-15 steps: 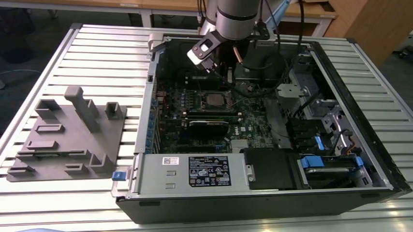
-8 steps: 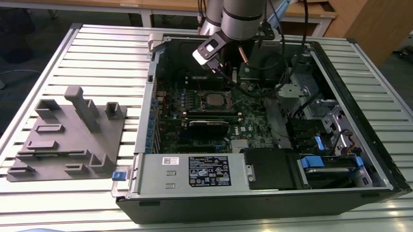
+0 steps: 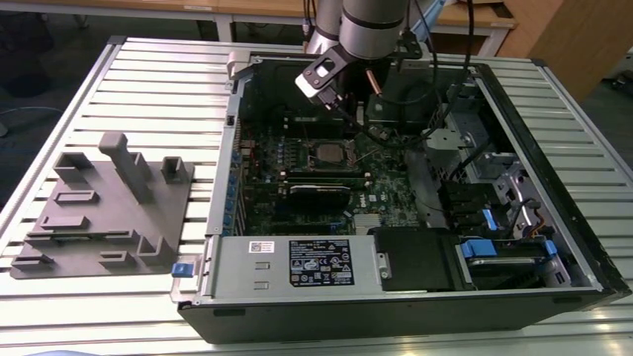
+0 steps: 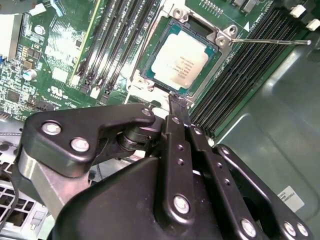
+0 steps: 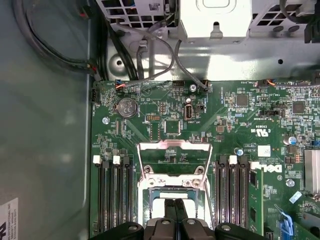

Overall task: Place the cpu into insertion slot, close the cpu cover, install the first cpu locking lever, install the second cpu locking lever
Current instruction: 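Close the cpu cover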

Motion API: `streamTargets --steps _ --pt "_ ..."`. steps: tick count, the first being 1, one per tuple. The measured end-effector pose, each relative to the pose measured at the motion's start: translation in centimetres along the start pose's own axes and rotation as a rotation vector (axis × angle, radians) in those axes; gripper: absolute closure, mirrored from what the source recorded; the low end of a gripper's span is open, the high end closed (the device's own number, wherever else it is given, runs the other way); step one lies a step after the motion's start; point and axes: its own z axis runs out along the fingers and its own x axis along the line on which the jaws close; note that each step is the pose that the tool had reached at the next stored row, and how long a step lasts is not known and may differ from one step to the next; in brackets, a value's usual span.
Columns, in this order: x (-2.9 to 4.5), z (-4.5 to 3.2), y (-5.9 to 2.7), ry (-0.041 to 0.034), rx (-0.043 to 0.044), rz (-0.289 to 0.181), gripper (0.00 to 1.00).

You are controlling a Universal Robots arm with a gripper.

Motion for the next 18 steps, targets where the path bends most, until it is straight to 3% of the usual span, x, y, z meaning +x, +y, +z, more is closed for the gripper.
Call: streamTargets --steps 6,18 --pt "0.02 -0.53 0.02 -0.0003 0.0002 0.0 0.89" --pt "0.03 -0.75 0.05 -0.0001 0.0003 0.0 0.89"
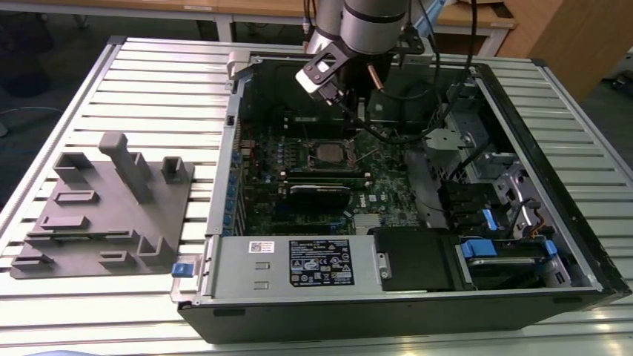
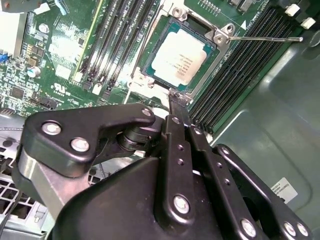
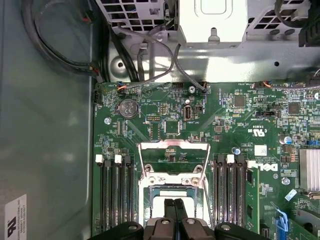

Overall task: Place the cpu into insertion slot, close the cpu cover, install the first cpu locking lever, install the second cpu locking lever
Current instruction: 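Close the cpu cover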

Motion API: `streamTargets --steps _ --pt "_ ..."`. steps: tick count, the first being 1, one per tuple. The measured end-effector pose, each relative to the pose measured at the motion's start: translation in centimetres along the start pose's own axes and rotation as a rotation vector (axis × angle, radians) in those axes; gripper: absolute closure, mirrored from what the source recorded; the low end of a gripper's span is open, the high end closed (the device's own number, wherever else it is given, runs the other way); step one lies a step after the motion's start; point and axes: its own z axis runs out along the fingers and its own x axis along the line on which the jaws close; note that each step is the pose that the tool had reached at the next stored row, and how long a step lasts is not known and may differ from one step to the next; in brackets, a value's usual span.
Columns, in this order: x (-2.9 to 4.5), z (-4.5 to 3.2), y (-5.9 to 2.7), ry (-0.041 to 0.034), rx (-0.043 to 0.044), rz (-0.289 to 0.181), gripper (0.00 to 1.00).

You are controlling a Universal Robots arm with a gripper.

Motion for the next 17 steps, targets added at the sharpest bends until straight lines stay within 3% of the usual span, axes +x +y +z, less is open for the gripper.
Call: streamTargets --steps 1,2,3,7,13,17 --pt "0.03 -0.67 0.06 -0.0002 0.0 0.0 0.89" --pt "0.03 -0.71 0.07 -0.0001 0.0 0.0 0.89" --pt "0.07 -1.15 1.89 -0.0001 0.0001 0.0 0.89" --pt "0.08 -1.13 2.78 -0.0004 0.0002 0.0 0.89" --pt "0.11 -1.83 2.91 -0.0003 0.0001 0.0 0.89" --pt "0.11 -1.83 2.93 0.0001 0.0 0.0 0.89"
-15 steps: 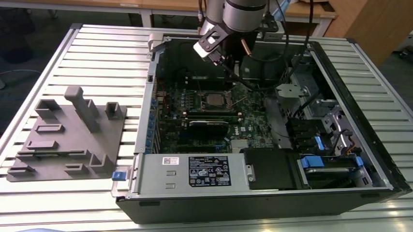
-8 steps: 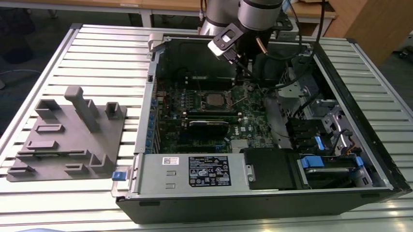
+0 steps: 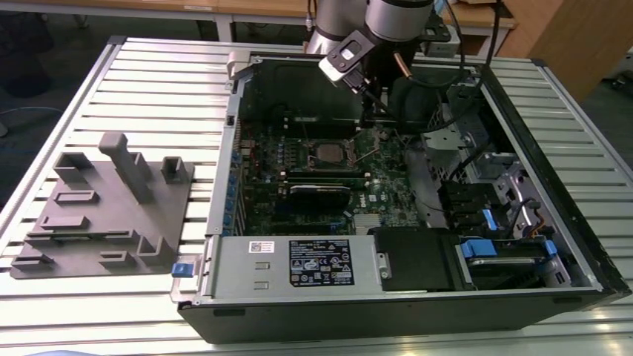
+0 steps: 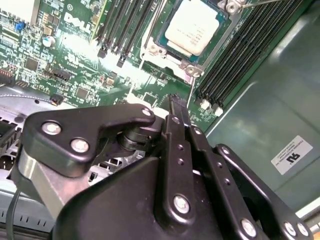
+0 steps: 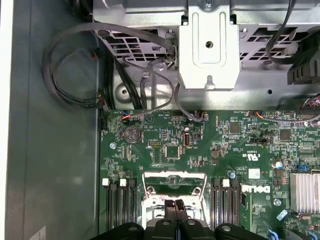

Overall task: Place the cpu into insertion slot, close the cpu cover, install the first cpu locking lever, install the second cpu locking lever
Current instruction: 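Close the cpu cover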

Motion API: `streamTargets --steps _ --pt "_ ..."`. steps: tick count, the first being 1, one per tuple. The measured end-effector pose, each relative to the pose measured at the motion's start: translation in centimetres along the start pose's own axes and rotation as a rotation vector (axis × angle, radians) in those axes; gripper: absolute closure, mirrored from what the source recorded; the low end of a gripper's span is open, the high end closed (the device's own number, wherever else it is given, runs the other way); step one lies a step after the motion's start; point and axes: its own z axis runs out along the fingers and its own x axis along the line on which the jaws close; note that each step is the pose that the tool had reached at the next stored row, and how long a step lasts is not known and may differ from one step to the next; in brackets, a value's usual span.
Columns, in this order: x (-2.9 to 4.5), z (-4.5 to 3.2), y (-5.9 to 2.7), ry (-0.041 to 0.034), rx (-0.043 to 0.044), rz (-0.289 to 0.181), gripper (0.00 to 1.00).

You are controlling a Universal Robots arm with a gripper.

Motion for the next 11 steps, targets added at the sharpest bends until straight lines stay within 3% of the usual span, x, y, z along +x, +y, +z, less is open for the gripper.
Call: streamTargets --steps 11 --pt "0.03 0.08 2.31 -0.0002 0.0 0.0 0.89"
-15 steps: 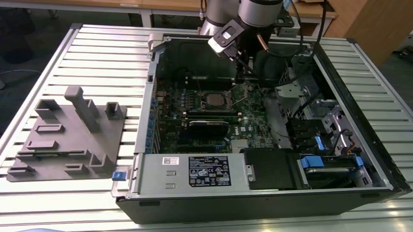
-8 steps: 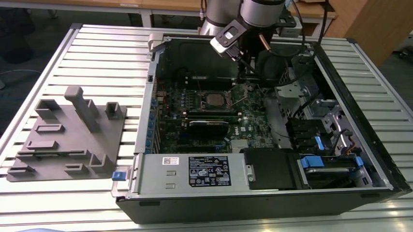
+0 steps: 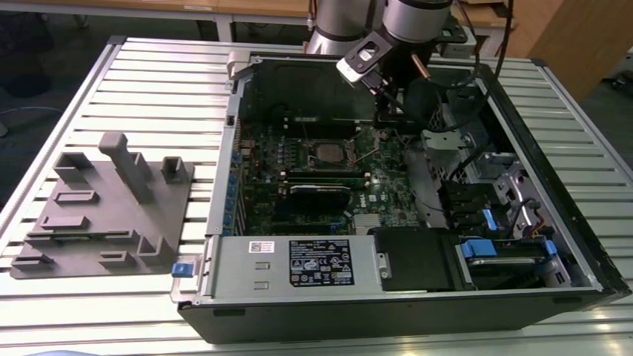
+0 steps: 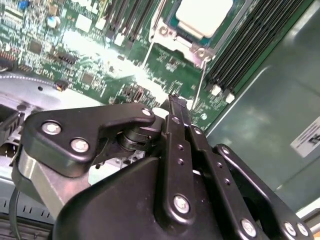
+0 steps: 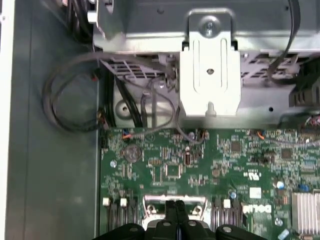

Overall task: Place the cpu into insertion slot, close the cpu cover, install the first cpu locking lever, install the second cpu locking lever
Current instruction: 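Close the cpu cover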

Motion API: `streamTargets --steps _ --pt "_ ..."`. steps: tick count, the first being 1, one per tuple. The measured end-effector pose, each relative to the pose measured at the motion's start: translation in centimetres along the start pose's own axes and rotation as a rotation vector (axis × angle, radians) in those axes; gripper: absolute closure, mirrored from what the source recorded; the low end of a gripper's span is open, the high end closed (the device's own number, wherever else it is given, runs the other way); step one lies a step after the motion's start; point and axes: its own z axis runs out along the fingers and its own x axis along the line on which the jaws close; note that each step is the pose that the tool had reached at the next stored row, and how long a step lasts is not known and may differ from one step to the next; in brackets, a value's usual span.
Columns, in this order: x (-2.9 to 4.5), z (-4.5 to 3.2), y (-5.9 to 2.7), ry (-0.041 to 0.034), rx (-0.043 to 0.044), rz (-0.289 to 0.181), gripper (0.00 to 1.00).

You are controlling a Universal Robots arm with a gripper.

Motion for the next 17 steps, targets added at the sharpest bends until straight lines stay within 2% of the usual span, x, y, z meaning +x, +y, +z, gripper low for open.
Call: streamTargets --steps 4,10,17 --pt "0.01 0.02 0.79 0.0 0.0 0.0 0.89" --pt "0.01 0.03 0.91 0.0 0.0 0.0 0.89" --pt "0.02 0.08 1.6 -0.0001 0.0015 0.0 0.89"
